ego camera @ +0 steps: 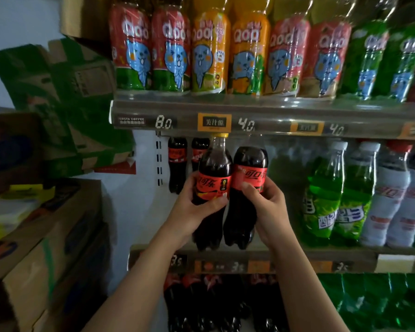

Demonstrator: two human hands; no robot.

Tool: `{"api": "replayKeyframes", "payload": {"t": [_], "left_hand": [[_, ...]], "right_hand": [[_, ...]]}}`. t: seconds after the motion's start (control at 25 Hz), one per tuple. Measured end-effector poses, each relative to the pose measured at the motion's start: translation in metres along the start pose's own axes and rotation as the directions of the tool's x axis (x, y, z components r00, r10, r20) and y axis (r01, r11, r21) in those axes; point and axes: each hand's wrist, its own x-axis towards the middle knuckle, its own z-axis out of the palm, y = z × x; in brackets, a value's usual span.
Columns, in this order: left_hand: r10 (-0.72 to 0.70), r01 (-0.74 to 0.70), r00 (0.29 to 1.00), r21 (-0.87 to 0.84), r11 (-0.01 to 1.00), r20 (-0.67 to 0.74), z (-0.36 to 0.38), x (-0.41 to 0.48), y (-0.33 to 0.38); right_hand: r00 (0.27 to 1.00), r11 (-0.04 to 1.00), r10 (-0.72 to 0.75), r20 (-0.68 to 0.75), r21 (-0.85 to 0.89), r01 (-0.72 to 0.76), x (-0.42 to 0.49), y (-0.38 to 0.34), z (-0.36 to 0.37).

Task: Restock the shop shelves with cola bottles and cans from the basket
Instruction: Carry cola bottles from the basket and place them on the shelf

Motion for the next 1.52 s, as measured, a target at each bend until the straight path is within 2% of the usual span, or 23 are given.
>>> {"api": "replayKeyframes", "payload": {"t": [0.16, 0.44, 0.64, 0.76, 0.88, 1.0, 1.08, 1.24, 1.4, 1.52], "left_hand": [[0.033, -0.038, 0.997, 0.063, 0.997, 0.072, -0.009, 0.037, -0.010], [-0.034, 0.016, 0.995, 0.192, 0.981, 0.091, -0.011, 0.088, -0.039], [-0.052, 0.032, 0.995, 0.214, 0.976, 0.087, 0.005, 0.111, -0.047], [-0.038, 0.010, 0.995, 0.278, 0.961, 0.096, 0.012, 0.116, -0.051], [-0.137, 0.084, 0.983, 0.369, 0.926, 0.120, 0.002, 0.118, -0.065], [-0.211, 0.127, 0.963, 0.405, 0.906, 0.170, -0.007, 0.123, -0.076], [-0.211, 0.132, 0.968, 0.435, 0.891, 0.138, -0.003, 0.129, -0.078], [-0.146, 0.127, 0.989, 0.471, 0.873, 0.004, 0.014, 0.148, -0.085], [-0.102, 0.166, 0.984, 0.524, 0.835, -0.149, 0.030, 0.168, -0.094], [-0.090, 0.199, 0.972, 0.561, 0.804, -0.216, 0.036, 0.181, -0.099]], "right_hand": [[0.997, 0.995, -0.078, 0.011, -0.058, 0.079, 0.027, 0.013, -0.007], [0.994, 0.988, 0.014, -0.105, -0.151, -0.030, 0.051, 0.038, -0.019], [0.991, 0.948, -0.008, -0.136, -0.315, -0.035, 0.070, 0.036, -0.034], [0.996, 0.876, 0.024, -0.087, -0.479, -0.063, 0.071, 0.035, -0.047], [0.994, 0.722, 0.101, -0.033, -0.685, -0.096, 0.065, 0.040, -0.055], [0.990, 0.623, 0.133, -0.041, -0.774, -0.115, 0.068, 0.043, -0.057], [0.989, 0.597, 0.125, -0.075, -0.791, -0.135, 0.078, 0.045, -0.060], [0.990, 0.637, 0.105, -0.094, -0.759, -0.139, 0.109, 0.060, -0.073], [0.976, 0.582, 0.058, -0.209, -0.787, -0.203, 0.142, 0.079, -0.079], [0.964, 0.622, 0.075, -0.254, -0.744, -0.244, 0.157, 0.088, -0.082]]}}
